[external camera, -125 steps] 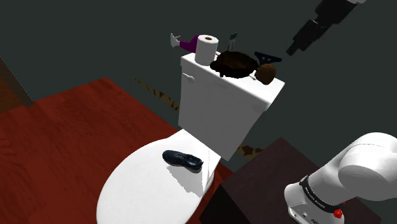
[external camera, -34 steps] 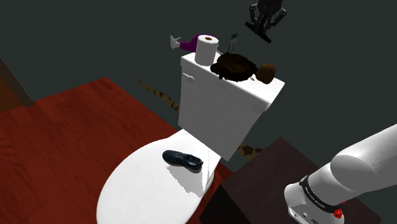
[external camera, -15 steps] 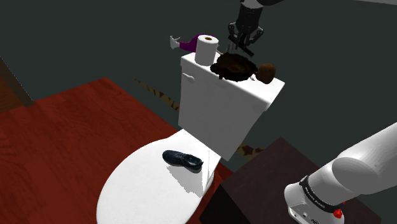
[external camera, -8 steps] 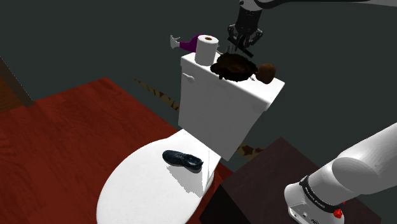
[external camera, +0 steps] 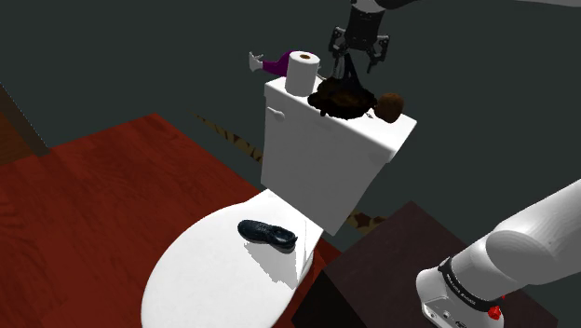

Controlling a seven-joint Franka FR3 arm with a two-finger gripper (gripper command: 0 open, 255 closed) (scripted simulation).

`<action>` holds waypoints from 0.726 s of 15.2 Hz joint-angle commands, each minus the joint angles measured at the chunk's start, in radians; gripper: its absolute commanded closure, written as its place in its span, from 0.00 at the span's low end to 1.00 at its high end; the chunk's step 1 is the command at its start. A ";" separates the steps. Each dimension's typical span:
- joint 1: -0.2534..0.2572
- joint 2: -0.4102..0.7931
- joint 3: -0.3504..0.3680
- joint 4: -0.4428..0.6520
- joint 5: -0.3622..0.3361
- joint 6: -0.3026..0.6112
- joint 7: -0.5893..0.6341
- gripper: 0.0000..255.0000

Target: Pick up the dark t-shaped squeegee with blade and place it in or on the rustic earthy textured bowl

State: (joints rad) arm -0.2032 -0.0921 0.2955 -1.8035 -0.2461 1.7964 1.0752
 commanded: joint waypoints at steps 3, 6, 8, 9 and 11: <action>0.010 0.002 0.013 0.110 0.003 -0.111 -0.004 0.00; 0.010 0.002 0.013 0.110 0.003 -0.111 -0.004 0.00; 0.010 0.002 0.013 0.110 0.003 -0.111 -0.004 0.00; 0.010 0.002 0.013 0.110 0.003 -0.111 -0.004 0.00; 0.010 0.002 0.013 0.109 0.004 -0.111 -0.004 0.00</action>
